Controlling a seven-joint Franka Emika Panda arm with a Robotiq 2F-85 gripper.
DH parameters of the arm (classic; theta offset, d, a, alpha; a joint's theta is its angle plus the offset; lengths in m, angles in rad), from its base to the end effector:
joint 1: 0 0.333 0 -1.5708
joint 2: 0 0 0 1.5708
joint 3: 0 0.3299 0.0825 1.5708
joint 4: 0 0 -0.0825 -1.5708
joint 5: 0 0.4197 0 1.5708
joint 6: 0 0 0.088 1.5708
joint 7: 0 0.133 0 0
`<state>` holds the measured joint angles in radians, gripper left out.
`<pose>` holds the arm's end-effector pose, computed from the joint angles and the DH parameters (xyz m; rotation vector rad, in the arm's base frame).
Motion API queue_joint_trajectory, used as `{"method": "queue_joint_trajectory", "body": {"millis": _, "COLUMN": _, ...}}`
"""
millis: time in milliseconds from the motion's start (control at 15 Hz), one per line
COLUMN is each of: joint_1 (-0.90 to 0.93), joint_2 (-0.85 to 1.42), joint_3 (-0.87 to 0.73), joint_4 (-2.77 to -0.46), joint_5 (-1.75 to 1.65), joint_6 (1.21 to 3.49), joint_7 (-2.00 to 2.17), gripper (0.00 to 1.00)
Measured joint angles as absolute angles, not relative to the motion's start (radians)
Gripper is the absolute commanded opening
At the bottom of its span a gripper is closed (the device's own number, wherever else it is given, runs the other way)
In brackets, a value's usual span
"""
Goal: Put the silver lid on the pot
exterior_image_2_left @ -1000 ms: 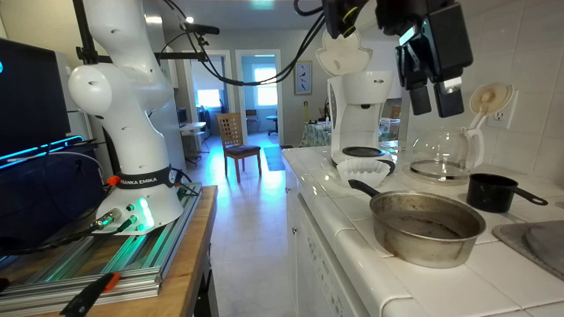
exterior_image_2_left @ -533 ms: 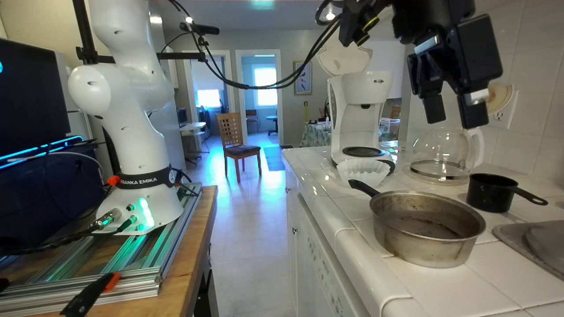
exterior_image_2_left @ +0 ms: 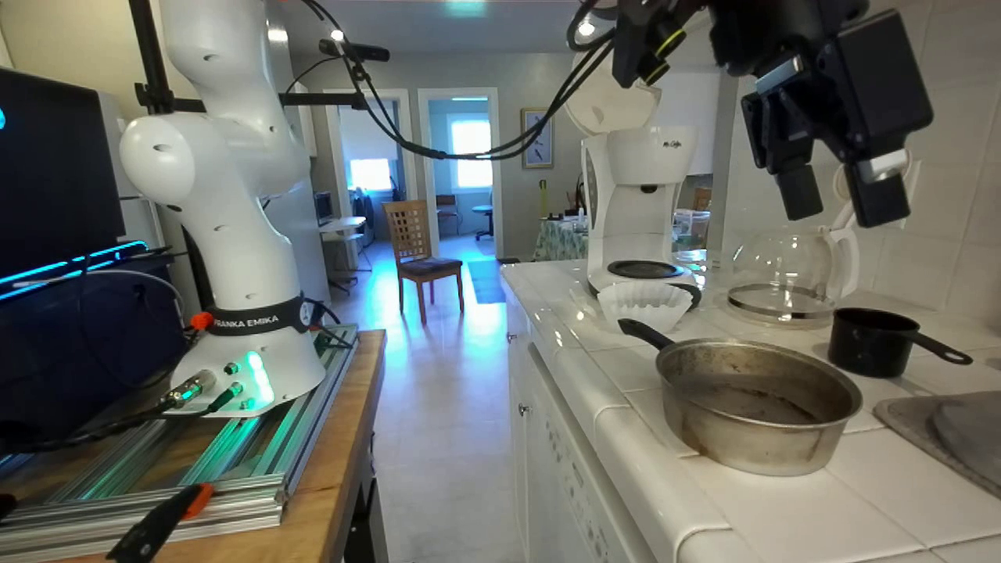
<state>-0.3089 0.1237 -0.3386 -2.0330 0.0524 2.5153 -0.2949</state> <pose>0.5184 -0.3864 0.3976 2.8823 -0.5534 0.4828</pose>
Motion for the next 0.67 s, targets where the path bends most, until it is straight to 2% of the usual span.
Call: {"method": "queue_joint_trajectory", "body": {"millis": 667, "joint_1": -0.385, "joint_2": 0.205, "joint_3": -0.298, "joint_4": -1.955, "joint_5": 0.201, "joint_6": 2.553, "joint_7": -0.361, "gripper": 1.00}}
